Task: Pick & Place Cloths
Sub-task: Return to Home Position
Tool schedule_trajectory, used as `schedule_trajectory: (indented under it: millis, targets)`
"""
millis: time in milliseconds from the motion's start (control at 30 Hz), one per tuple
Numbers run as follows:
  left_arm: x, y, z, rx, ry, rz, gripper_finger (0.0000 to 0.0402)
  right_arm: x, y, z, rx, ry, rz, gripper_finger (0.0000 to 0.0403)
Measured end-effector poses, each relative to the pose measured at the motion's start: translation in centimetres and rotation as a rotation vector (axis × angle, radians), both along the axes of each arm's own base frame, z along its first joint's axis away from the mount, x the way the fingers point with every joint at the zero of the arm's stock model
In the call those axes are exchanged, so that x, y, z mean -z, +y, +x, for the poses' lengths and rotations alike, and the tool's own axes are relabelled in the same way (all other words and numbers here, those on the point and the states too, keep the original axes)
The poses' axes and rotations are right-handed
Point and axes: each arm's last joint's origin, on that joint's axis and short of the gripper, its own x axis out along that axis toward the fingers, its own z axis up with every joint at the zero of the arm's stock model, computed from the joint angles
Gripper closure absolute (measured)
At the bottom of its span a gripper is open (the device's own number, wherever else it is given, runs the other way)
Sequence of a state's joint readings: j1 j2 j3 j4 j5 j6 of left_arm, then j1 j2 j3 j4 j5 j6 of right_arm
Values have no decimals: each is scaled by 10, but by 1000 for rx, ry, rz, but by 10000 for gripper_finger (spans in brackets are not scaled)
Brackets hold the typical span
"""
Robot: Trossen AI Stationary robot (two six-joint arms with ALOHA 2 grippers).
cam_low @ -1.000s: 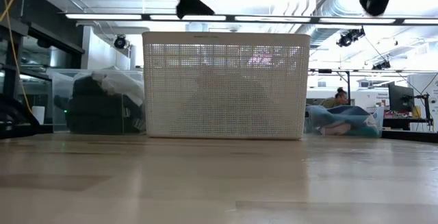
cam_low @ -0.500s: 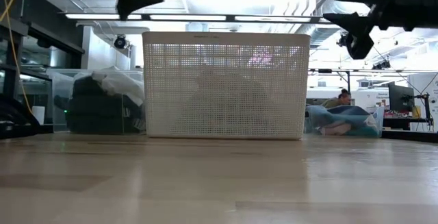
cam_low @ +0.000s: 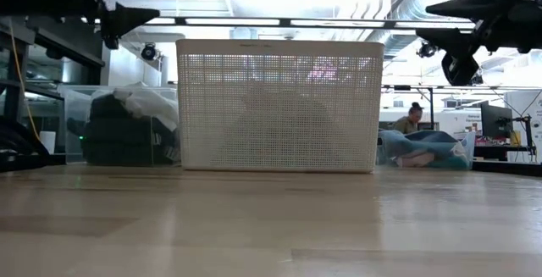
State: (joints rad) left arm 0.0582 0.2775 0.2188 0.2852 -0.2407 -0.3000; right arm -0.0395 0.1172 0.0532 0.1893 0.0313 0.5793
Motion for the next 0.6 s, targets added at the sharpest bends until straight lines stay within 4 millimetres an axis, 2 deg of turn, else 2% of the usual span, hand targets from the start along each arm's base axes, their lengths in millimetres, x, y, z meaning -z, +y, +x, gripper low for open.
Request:
schedule_trajectory:
  millis: [200, 600]
  targets:
    - [22, 0, -9, -1, -28, -16, 139, 1, -1, -8, 28, -14, -5, 243]
    - [52, -1, -12, 6, -5, -18, 139, 8, -1, -6, 23, 47, -22, 243]
